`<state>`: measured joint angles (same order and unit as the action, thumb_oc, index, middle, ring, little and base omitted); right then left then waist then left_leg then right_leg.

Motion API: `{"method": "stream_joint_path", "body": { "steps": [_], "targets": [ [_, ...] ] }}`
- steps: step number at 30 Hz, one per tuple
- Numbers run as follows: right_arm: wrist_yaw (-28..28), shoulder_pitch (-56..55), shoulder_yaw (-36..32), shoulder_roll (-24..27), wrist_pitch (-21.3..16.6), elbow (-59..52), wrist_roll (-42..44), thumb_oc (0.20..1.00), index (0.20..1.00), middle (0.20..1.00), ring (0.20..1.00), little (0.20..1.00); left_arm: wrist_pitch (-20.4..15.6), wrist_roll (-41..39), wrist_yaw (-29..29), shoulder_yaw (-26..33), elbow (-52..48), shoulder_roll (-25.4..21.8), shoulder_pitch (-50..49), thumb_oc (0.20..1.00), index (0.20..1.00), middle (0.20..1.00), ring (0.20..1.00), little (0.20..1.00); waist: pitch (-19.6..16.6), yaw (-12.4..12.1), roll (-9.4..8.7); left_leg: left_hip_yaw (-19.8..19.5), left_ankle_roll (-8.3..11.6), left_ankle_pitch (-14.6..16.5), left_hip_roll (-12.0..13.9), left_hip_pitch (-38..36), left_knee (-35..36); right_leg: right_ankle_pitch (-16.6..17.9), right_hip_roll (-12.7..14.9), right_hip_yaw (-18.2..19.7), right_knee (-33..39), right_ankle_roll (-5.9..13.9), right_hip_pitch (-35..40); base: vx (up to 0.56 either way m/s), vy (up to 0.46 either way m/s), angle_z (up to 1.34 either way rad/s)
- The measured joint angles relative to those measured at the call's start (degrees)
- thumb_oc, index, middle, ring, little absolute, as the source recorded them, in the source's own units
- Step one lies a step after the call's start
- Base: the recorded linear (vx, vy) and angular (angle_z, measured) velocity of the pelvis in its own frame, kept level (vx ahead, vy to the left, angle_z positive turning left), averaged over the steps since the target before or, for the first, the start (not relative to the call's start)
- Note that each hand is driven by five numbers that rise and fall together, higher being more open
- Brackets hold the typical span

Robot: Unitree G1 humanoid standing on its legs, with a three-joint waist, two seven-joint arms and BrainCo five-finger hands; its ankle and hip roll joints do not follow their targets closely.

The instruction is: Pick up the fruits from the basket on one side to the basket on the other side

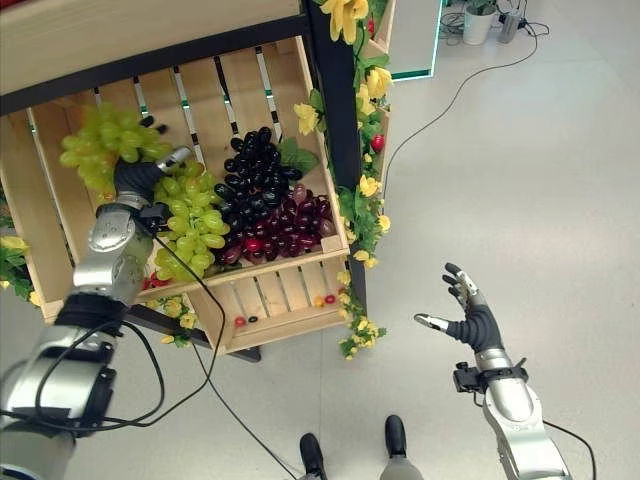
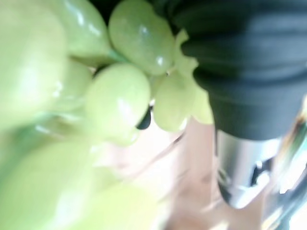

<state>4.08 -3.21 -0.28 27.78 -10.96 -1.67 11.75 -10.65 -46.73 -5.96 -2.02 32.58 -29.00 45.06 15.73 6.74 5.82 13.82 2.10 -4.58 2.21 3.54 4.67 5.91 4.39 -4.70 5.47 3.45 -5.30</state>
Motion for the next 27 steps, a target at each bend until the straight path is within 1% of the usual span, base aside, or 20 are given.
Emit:
{"method": "stream_joint_path", "body": {
  "steps": [1,4,8,14,18,20,21,23,24,25,27],
  "targets": [
    [0.86,0.2,0.0,-0.06,0.08,-0.17,-0.6,1.0,1.0,1.0,1.0,1.0,0.02,-3.1,-1.31,1.24,-3.13,1.23,-1.5,1.0,1.0,1.0,1.0,1.0,-0.02,-0.1,-0.38,-0.26,0.0,0.0,0.03,0.0,0.01,0.0,-0.01,-0.39,0.02,0.0,0.11,0.01,0.003,0.1],
    [2.0,1.38,0.37,-0.05,0.11,-0.2,-1.71,1.0,1.0,1.0,1.0,1.0,-0.26,-8.54,-2.73,1.24,-7.05,2.22,-3.58,1.0,1.0,1.0,1.0,1.0,-0.11,-0.47,-0.82,-0.68,-0.01,0.01,0.0,-0.05,0.07,-0.2,0.0,-0.66,0.07,0.26,0.15,0.01,0.002,0.08],
    [2.75,1.84,0.39,-0.05,0.28,-0.2,-2.12,1.0,1.0,1.0,1.0,1.0,-0.18,-11.6,-3.83,1.24,-9.21,4.37,-5.92,1.0,1.0,1.0,1.0,1.0,-0.16,-1.28,-1.16,-0.66,-0.06,0.08,-0.02,-1.11,0.2,-0.31,-0.04,-0.62,0.08,0.32,1.07,0.0,0.0,0.0],
    [2.88,1.87,0.46,-0.07,0.56,-0.2,-2.31,1.0,1.0,1.0,1.0,1.0,-0.5,-15.74,-4.19,2.46,-11.61,5.29,-6.92,1.0,1.0,1.0,1.0,1.0,-0.26,-1.35,-2.0,-0.61,0.01,0.16,-0.07,-1.18,0.13,-0.48,0.06,-0.56,0.1,0.33,1.16,0.0,0.0,0.0],
    [3.52,2.02,0.54,-0.25,0.82,-0.23,-4.14,1.0,1.0,1.0,1.0,1.0,-1.93,-19.7,-4.43,2.94,-16.42,6.19,-8.59,1.0,1.0,1.0,1.0,1.0,-0.34,-1.51,-2.82,-0.66,-0.11,0.13,-0.08,-1.19,0.18,-0.45,-0.04,-0.61,0.07,0.32,1.2,0.0,0.0,0.0],
    [4.04,2.07,0.61,-0.54,1.08,-0.31,-4.51,1.0,1.0,1.0,1.0,1.0,-3.04,-21.83,-4.58,2.97,-19.27,7.07,-9.32,1.0,1.0,1.0,1.0,1.0,-0.45,-1.57,-3.26,-0.71,-0.18,0.15,-0.1,-1.23,0.18,-0.31,-0.02,-0.65,0.05,0.13,1.48,0.0,0.0,0.0],
    [4.08,2.25,0.87,-0.63,1.17,-0.31,-5.12,1.0,1.0,1.0,1.0,1.0,-3.87,-22.6,-4.71,2.95,-21.86,8.32,-10.12,1.0,1.0,1.0,1.0,1.0,-0.61,-1.56,-3.72,-0.82,-0.27,0.19,-0.17,-1.31,0.18,-0.3,-0.06,-0.71,0.02,0.12,1.58,0.0,0.0,0.0],
    [4.13,2.54,0.92,-0.81,1.19,-0.35,-6.13,1.0,1.0,1.0,1.0,1.0,-4.01,-22.76,-4.85,2.23,-24.84,8.53,-11.45,1.0,1.0,1.0,1.0,1.0,-0.71,-1.56,-4.43,-0.91,-0.33,0.23,-0.27,-1.4,0.19,-0.32,-0.02,-0.76,0.05,0.15,1.69,0.0,0.0,0.0],
    [4.23,2.75,0.92,-0.98,1.22,-0.37,-6.5,1.0,1.0,1.0,1.0,1.0,-4.03,-22.74,-4.82,0.97,-27.14,8.27,-13.13,1.0,1.0,1.0,1.0,1.0,-0.74,-1.62,-4.6,-1.01,-0.39,0.27,-0.36,-1.58,0.19,-0.34,0.06,-0.81,0.05,0.18,1.9,0.0,0.0,0.0],
    [4.22,2.89,0.87,-1.02,1.24,-0.38,-6.63,1.0,1.0,1.0,1.0,1.0,-4.02,-22.67,-4.62,-0.58,-28.43,7.49,-14.46,1.0,1.0,1.0,1.0,1.0,-0.74,-1.6,-4.62,-1.02,-0.47,0.32,-0.41,-1.77,0.2,-0.39,0.1,-0.8,0.05,0.24,1.91,0.0,0.0,0.0],
    [4.2,3.08,0.89,-1.19,1.28,-0.42,-6.73,1.0,1.0,1.0,1.0,1.0,-3.86,-22.72,-3.19,-1.57,-30.51,7.58,-17.3,1.0,1.0,1.0,1.0,1.0,-0.9,-1.69,-4.59,-1.11,-0.52,0.41,-0.45,-1.94,0.2,-0.74,0.45,-0.92,0.09,0.64,2.11,0.0,0.0,0.0]
  ]
}}
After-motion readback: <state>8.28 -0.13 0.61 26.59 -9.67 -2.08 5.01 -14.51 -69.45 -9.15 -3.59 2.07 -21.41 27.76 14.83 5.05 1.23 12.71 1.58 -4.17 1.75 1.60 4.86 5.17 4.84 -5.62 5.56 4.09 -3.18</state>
